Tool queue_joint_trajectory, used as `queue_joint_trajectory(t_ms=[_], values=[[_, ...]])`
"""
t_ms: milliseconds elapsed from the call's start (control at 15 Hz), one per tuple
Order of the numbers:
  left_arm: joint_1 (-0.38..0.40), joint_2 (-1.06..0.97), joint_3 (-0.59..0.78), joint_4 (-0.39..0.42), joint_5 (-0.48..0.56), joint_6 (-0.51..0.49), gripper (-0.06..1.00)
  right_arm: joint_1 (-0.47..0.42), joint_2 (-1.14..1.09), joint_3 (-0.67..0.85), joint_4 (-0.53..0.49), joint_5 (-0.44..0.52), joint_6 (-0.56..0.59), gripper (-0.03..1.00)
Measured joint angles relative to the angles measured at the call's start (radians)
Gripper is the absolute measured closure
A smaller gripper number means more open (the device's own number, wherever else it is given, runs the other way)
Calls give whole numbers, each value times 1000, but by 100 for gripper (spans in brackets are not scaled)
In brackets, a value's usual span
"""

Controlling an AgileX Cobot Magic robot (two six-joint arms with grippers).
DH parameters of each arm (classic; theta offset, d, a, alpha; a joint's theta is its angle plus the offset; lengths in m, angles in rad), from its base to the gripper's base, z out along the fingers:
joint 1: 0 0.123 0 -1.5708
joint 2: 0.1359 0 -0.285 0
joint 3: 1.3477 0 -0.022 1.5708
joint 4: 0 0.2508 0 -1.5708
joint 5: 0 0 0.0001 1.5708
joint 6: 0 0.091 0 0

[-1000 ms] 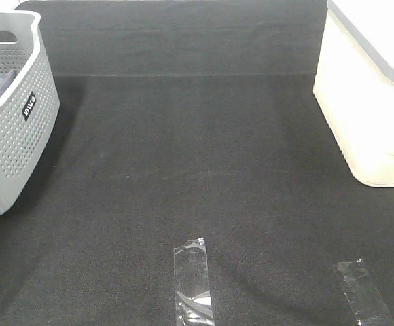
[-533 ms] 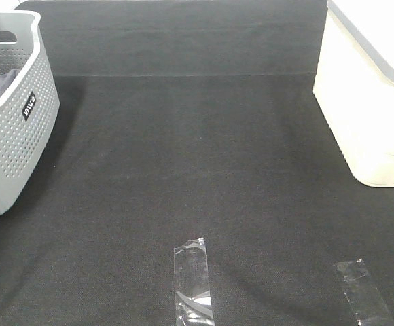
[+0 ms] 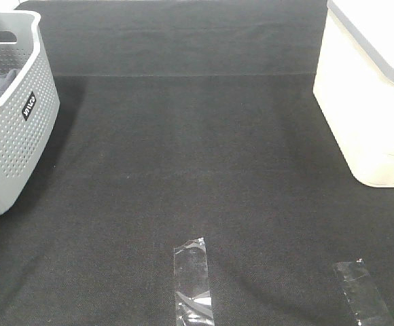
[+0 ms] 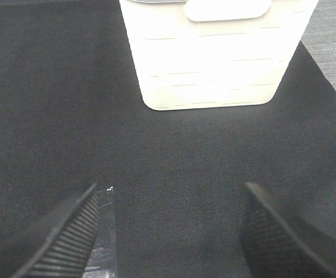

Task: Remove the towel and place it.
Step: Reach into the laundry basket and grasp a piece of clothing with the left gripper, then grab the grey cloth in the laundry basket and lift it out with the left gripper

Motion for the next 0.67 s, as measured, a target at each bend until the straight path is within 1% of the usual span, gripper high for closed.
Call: queue_joint_trajectory(t_ms=[600,667], values=[[0,56,-2,-1,13,15,36,0,0,0,0,0,0,32],[0,60,-2,-1,13,15,38,0,0,0,0,0,0,32]])
